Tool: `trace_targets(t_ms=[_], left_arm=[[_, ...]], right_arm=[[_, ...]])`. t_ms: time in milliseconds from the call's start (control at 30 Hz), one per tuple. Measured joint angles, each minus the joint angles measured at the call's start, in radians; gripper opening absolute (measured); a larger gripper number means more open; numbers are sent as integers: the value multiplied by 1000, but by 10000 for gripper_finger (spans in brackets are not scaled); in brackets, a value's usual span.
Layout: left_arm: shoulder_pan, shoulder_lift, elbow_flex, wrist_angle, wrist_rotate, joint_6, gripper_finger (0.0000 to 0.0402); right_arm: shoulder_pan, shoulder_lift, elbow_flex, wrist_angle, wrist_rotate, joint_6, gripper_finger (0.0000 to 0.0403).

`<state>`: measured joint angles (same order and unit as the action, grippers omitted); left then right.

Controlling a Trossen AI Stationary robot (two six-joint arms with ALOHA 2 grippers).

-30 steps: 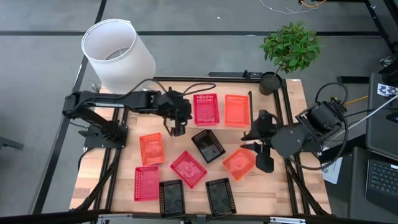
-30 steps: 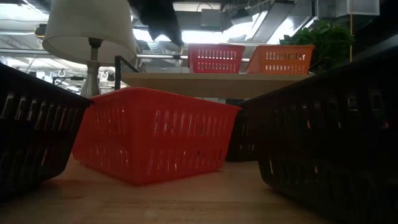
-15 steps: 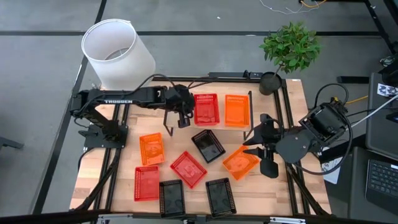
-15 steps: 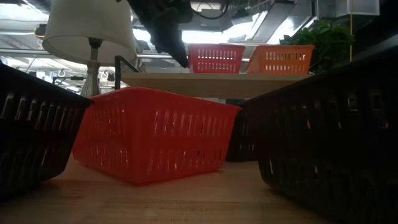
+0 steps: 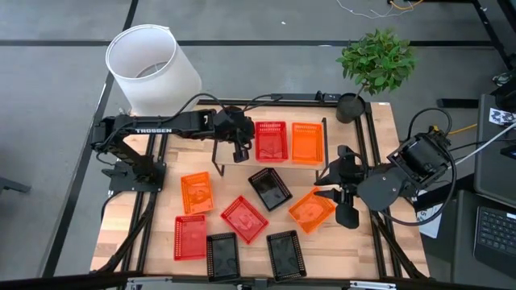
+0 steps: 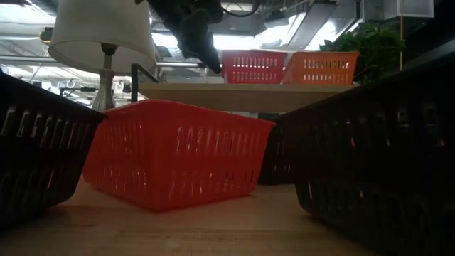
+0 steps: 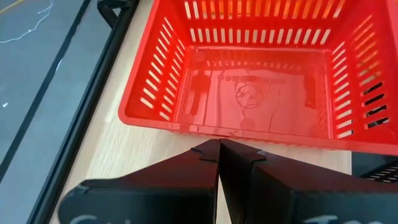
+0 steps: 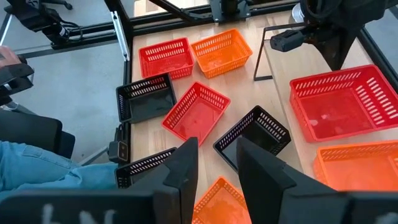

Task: Stack baskets on shelf by color
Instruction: Put the right red bin on the shelf

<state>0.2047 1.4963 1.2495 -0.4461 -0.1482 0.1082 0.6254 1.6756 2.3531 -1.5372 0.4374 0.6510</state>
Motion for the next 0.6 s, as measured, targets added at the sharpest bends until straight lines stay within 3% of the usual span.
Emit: trace_targets(t_ms=[600], left_arm=[[11,8,0,50,-28,56,0]], right_arm=[[0,0,0,10,-1,3,108]])
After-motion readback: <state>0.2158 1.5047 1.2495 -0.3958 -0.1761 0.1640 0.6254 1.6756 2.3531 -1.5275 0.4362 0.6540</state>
